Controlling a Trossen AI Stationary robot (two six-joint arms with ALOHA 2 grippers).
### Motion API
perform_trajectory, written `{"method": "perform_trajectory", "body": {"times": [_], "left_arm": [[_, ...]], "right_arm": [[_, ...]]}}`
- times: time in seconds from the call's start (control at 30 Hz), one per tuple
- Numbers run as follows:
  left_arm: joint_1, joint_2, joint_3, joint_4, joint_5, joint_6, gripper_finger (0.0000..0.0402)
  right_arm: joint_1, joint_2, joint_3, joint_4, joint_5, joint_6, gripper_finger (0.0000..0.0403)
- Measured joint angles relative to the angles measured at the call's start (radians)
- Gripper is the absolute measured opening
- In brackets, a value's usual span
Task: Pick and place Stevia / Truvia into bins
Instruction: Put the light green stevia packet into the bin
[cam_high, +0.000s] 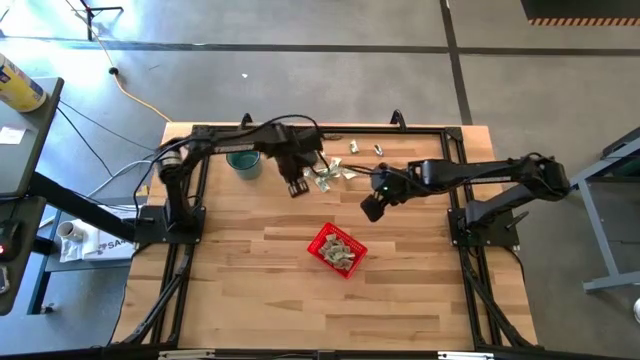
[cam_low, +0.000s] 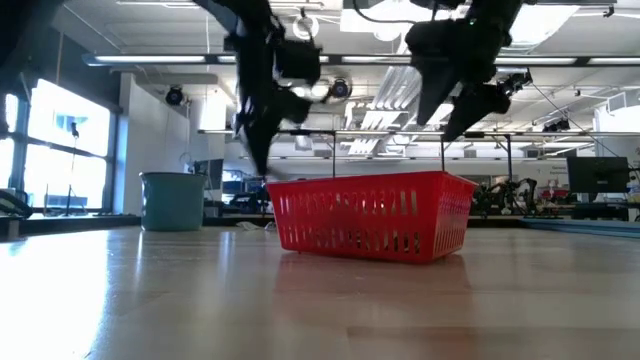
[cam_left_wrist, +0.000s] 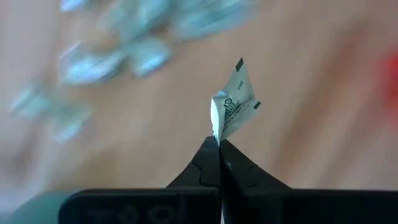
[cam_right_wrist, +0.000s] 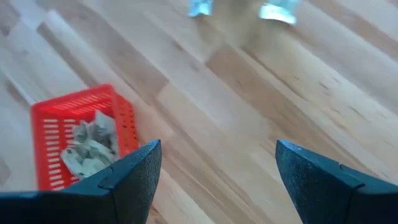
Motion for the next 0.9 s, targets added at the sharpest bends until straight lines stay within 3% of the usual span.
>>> {"method": "perform_trajectory", "body": {"times": [0.13,0.3,0.6,0.67,0.8,0.9], "left_arm": [[-0.132,-0.071,0.001,0.104,0.098,-0.041,0.0031],[-0.307,-0.081,0.001,0.198,0.122,-0.051,0.0024],[-0.534,0.044,0.0,0.352,0.127,-0.074,0.0041],[-0.552,0.075,-0.001,0.369,0.102,-0.073,0.0043],[-0.562,0.105,-0.001,0.347,-0.042,-0.074,0.005],[-0.558,0.105,-0.001,0.315,-0.063,-0.074,0.0071]], "right_arm": [[0.038,-0.055,0.0,-0.121,0.046,0.059,0.0304],[0.106,-0.098,0.0,-0.296,0.094,0.159,0.0304],[0.198,-0.109,0.0,-0.417,0.134,0.335,0.0304],[0.217,-0.108,0.0,-0.41,0.142,0.375,0.0304],[0.252,-0.107,0.0,-0.383,0.161,0.448,0.0304],[0.269,-0.107,0.0,-0.37,0.165,0.474,0.0304]]}}
